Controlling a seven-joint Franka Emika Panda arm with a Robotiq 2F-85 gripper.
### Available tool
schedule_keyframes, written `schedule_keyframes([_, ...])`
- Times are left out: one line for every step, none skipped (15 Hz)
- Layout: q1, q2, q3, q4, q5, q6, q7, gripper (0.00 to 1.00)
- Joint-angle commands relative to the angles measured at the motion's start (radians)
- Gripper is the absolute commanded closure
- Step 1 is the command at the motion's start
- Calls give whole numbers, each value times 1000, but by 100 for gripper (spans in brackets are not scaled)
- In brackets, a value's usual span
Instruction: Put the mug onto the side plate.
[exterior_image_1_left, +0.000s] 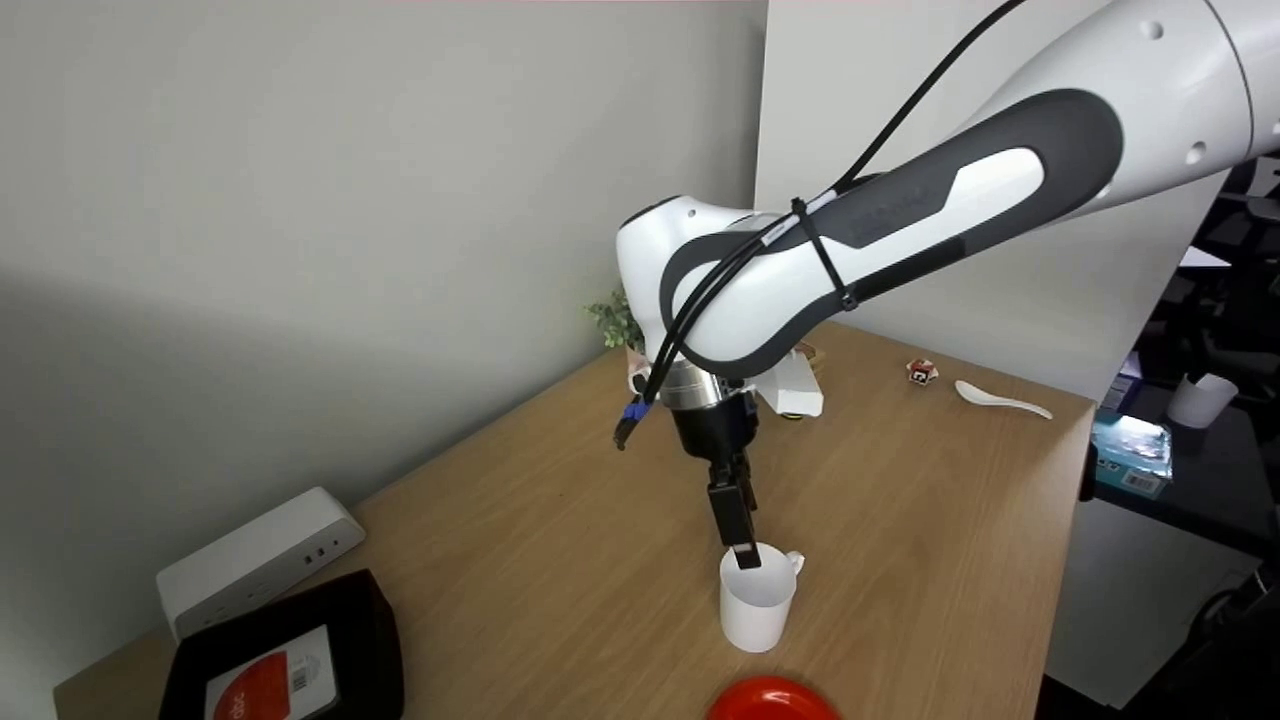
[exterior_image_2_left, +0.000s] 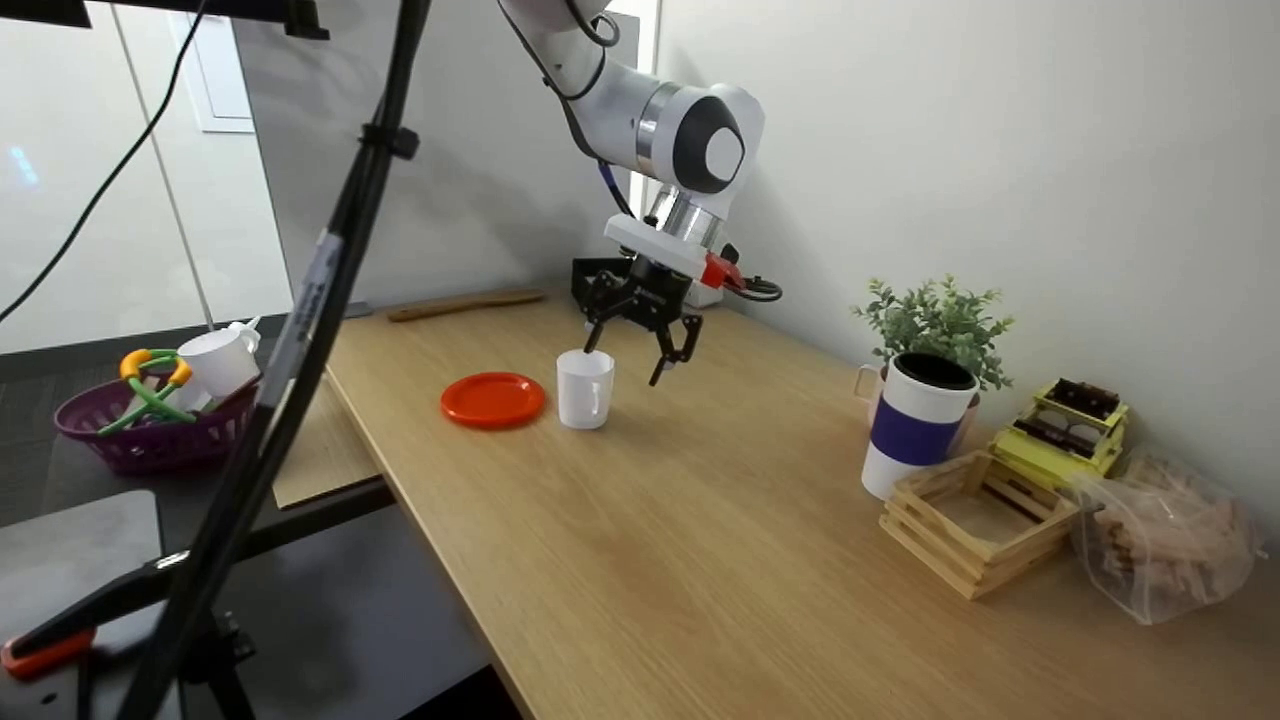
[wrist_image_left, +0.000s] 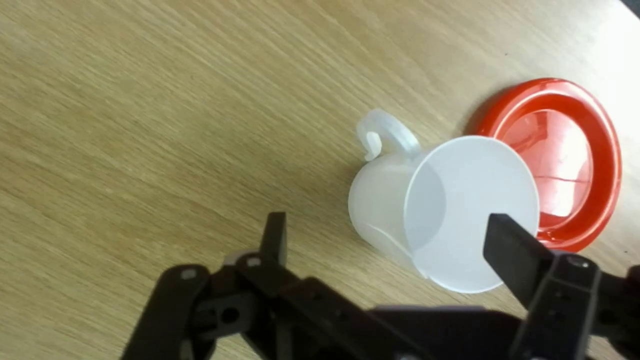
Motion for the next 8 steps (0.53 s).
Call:
schedule_keyframes([0, 43, 5, 56, -7, -36, 4, 0])
schedule_keyframes([0, 50, 5, 61, -6, -39, 4, 0])
schedule_keyframes([0, 57, 5, 67, -7, -41, 2, 25])
schedule_keyframes([-1, 63, 6, 71, -6, -44, 1, 26])
schedule_keyframes([-1, 67, 6, 76, -5, -47, 0, 33])
schedule_keyframes([-1, 72, 6, 83, -6, -50, 0, 40])
schedule_keyframes([-1, 78, 6, 90, -6, -55, 1, 48])
schedule_keyframes([0, 81, 6, 95, -6, -60, 2, 55])
